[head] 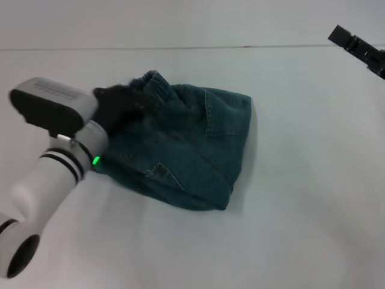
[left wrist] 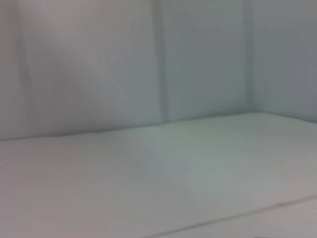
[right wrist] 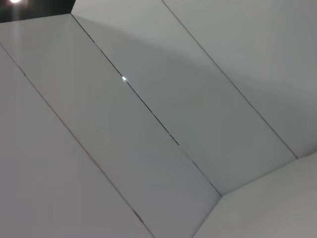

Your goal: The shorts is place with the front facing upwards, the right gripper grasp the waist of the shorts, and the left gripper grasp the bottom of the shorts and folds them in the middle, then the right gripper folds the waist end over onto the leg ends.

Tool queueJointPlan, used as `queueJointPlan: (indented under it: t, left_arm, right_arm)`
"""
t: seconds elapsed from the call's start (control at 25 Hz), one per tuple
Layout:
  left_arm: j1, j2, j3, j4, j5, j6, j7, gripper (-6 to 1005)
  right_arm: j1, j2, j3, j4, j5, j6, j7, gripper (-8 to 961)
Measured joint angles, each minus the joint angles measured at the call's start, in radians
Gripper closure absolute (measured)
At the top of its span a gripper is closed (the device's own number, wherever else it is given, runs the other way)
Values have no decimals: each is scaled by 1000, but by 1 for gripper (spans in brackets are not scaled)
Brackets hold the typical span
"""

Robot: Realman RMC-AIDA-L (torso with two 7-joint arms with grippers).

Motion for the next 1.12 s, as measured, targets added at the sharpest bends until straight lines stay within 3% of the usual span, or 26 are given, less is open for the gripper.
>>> queueJointPlan:
  t: [0.2,0.32,0.4,0.52,0.56,0.68,0.76,0.84,1.0,1.12]
  left_arm:
    - [38,6,-113,33,1,35,-4,998]
    - [96,13,-98,37,26,178,-40,999]
    - [137,29,-16,54,87,321,-130,999]
    - [175,50,210,199,208,546,-440,999]
    - [178,51,257,242,228,586,-520,999]
    - [204,33,533,503,306,709,-975,986]
    - [231,18,653,624,321,760,-1144,977]
    - [268,8,724,718,325,802,-1249,933]
    - [287,9,758,760,336,809,-1285,776]
    - [289,9,760,770,337,807,-1284,550]
  right_arm:
    - [1,-4,-7,11,-3,-18,-27,36]
    - [-3,-20,-5,1,-35,-57,-65,36]
    - [-1,-38,-3,-7,-90,-93,-96,37]
    - [-1,-46,-7,-61,-222,-160,-172,37]
    - [-1,-42,-8,-86,-271,-177,-192,37]
    - [5,-11,-15,-174,-453,-214,-216,37]
    - [15,5,-30,-197,-531,-227,-217,36]
    - [21,7,-49,-191,-550,-226,-217,36]
    - [22,7,-56,-167,-547,-210,-219,37]
    - [22,7,-59,-155,-547,-193,-220,37]
